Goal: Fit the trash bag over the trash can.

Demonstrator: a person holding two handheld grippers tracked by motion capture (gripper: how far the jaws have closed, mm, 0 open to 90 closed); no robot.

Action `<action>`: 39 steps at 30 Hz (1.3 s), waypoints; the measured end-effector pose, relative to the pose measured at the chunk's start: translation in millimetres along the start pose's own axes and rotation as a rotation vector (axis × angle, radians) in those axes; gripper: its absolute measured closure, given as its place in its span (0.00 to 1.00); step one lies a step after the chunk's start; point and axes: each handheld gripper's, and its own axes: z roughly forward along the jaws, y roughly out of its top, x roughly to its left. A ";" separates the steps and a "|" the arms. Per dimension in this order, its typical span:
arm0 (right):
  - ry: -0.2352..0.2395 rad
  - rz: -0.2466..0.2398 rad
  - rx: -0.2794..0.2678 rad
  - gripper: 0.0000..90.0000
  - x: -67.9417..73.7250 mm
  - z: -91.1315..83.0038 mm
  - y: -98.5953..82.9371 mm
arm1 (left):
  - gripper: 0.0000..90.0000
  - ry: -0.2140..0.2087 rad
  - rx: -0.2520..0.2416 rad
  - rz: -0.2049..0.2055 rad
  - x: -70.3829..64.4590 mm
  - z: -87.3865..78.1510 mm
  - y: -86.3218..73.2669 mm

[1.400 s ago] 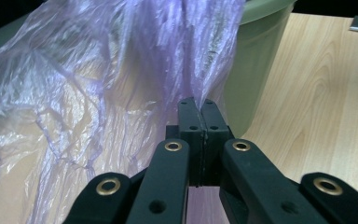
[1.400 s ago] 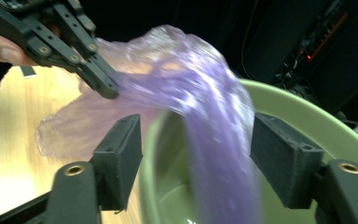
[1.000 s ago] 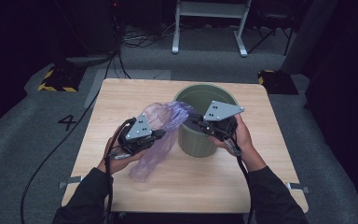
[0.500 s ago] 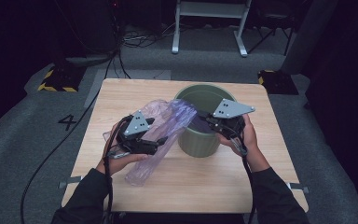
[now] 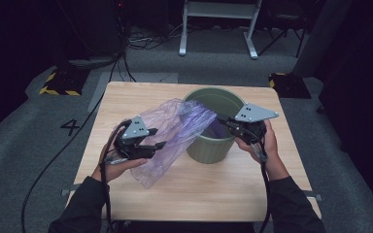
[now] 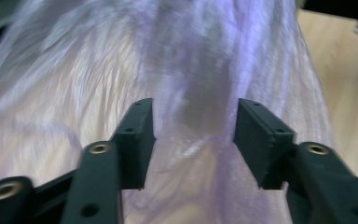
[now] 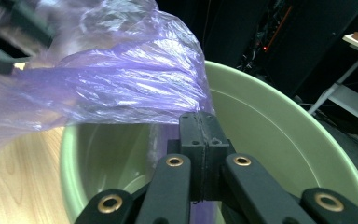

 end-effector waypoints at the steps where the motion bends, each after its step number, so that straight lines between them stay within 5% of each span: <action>1: -0.001 0.002 0.002 1.00 -0.6 0.1 -1.1 | 0.68 -0.017 0.012 0.014 -2.0 4.3 0.3; 5: -0.003 0.007 0.008 1.00 -1.6 0.2 -4.2 | 0.98 -0.028 0.046 0.074 -10.1 17.9 4.1; 6: -0.005 0.006 0.010 1.00 -1.8 0.1 -4.9 | 1.00 -0.028 0.046 0.074 -10.1 17.9 4.1; 10: -0.006 0.014 0.012 0.98 -4.0 -0.7 -7.6 | 1.00 -0.021 0.043 0.079 -14.8 20.4 9.7; 12: 0.019 0.031 0.007 0.85 -5.3 -1.9 -9.5 | 1.00 -0.018 0.033 0.080 -17.2 21.5 12.3; 15: 0.027 0.027 0.001 0.78 -3.0 -3.6 -8.7 | 1.00 -0.021 0.028 0.087 -19.6 23.8 15.0; 16: 0.052 0.015 0.006 0.66 0.0 -4.9 -7.0 | 1.00 -0.023 0.025 0.092 -20.4 23.9 15.6; 19: 0.081 -0.006 -0.007 0.56 5.1 -8.3 -4.6 | 1.00 -0.032 0.010 0.100 -23.1 21.8 16.8; 29: 0.222 -0.050 -0.077 0.41 26.9 -4.0 7.7 | 1.00 -0.036 -0.043 0.115 -31.2 18.9 27.0; 31: 0.228 -0.055 -0.079 0.44 29.4 -2.3 9.1 | 1.00 -0.036 -0.047 0.117 -32.1 19.0 27.8; 35: 0.227 -0.106 -0.086 0.77 38.9 5.4 12.1 | 1.00 -0.037 -0.075 0.101 -33.0 19.1 30.0; 39: 0.203 -0.123 -0.086 0.91 41.0 8.2 12.9 | 1.00 -0.040 -0.078 0.094 -33.4 20.6 30.5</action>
